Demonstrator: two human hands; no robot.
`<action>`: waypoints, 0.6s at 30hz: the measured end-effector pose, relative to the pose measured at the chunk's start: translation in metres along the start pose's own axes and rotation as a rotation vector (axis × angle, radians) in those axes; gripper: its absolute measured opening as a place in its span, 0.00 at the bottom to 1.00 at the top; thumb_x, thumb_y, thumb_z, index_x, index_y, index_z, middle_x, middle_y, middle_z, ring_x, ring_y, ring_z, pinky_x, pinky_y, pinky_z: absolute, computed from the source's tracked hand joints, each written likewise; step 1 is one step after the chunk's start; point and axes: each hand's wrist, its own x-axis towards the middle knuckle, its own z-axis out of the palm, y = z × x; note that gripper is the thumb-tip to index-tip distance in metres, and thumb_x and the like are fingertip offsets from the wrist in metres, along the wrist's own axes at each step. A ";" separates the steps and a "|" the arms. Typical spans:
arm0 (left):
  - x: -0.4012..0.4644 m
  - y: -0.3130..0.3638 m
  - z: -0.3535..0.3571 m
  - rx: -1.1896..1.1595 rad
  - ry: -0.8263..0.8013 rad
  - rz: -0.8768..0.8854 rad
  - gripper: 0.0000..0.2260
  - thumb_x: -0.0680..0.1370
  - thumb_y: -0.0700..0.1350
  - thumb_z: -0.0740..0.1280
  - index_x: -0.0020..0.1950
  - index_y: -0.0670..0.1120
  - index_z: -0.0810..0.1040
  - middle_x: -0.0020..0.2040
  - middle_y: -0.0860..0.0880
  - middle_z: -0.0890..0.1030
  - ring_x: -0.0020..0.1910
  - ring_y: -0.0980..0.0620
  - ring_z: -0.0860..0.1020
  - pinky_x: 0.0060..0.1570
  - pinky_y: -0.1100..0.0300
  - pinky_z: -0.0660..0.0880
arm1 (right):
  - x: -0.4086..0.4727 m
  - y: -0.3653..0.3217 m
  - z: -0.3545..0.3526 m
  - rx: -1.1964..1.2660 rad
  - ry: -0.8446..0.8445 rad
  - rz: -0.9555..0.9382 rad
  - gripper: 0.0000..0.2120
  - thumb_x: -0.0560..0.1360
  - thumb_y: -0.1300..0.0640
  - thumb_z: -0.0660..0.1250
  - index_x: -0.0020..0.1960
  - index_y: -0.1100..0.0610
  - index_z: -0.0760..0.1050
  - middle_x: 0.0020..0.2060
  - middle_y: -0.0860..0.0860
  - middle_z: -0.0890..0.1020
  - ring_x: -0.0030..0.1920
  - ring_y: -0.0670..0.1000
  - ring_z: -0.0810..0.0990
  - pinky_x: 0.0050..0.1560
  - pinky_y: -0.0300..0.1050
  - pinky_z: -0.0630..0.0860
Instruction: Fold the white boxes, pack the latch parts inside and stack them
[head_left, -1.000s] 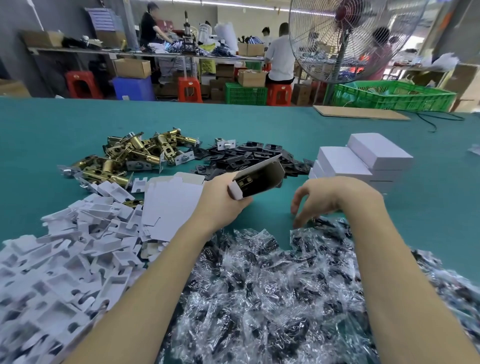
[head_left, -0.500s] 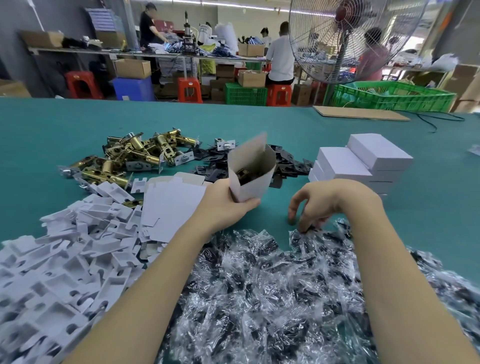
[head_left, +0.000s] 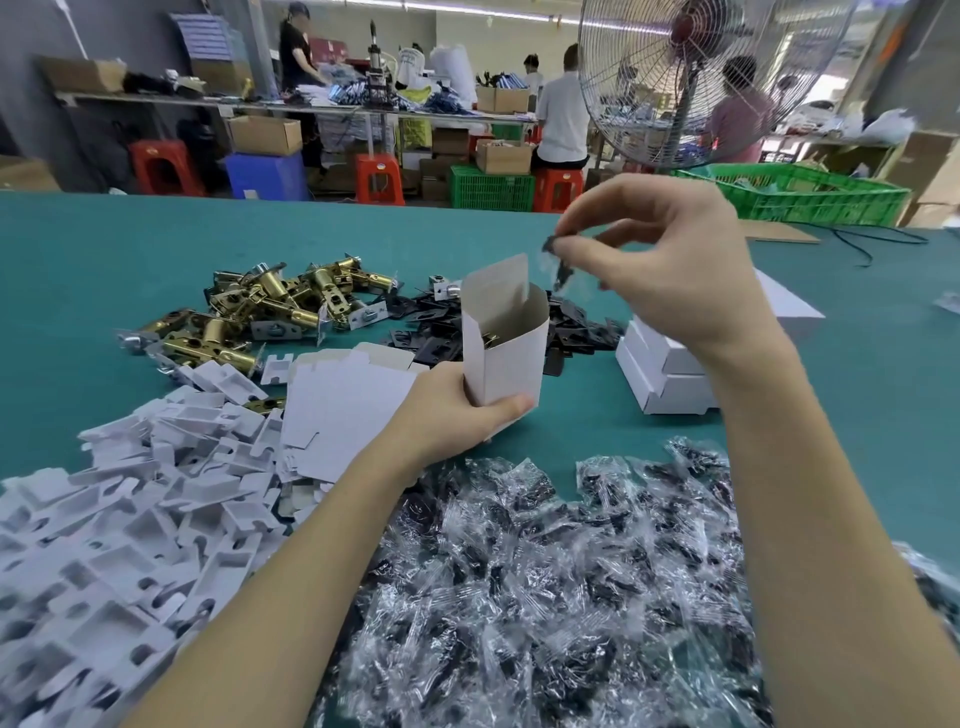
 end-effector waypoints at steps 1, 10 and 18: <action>0.000 0.000 0.000 -0.006 -0.003 0.007 0.08 0.72 0.58 0.78 0.42 0.59 0.81 0.42 0.64 0.84 0.42 0.67 0.80 0.38 0.68 0.79 | 0.000 0.000 0.006 -0.015 -0.014 0.000 0.03 0.73 0.59 0.77 0.47 0.54 0.85 0.44 0.45 0.87 0.42 0.45 0.86 0.46 0.44 0.84; 0.002 -0.003 0.001 -0.050 -0.011 -0.030 0.12 0.70 0.59 0.77 0.46 0.54 0.83 0.44 0.56 0.86 0.42 0.59 0.82 0.45 0.55 0.82 | -0.005 0.015 0.030 -0.431 -0.250 -0.019 0.06 0.76 0.55 0.72 0.46 0.46 0.86 0.51 0.44 0.83 0.55 0.52 0.73 0.55 0.46 0.71; 0.001 -0.002 -0.002 -0.240 -0.070 0.034 0.19 0.73 0.49 0.79 0.59 0.62 0.77 0.50 0.64 0.84 0.48 0.65 0.82 0.40 0.71 0.78 | -0.009 0.034 0.029 -0.028 -0.297 0.470 0.10 0.83 0.41 0.60 0.58 0.43 0.75 0.48 0.41 0.83 0.48 0.45 0.82 0.55 0.49 0.80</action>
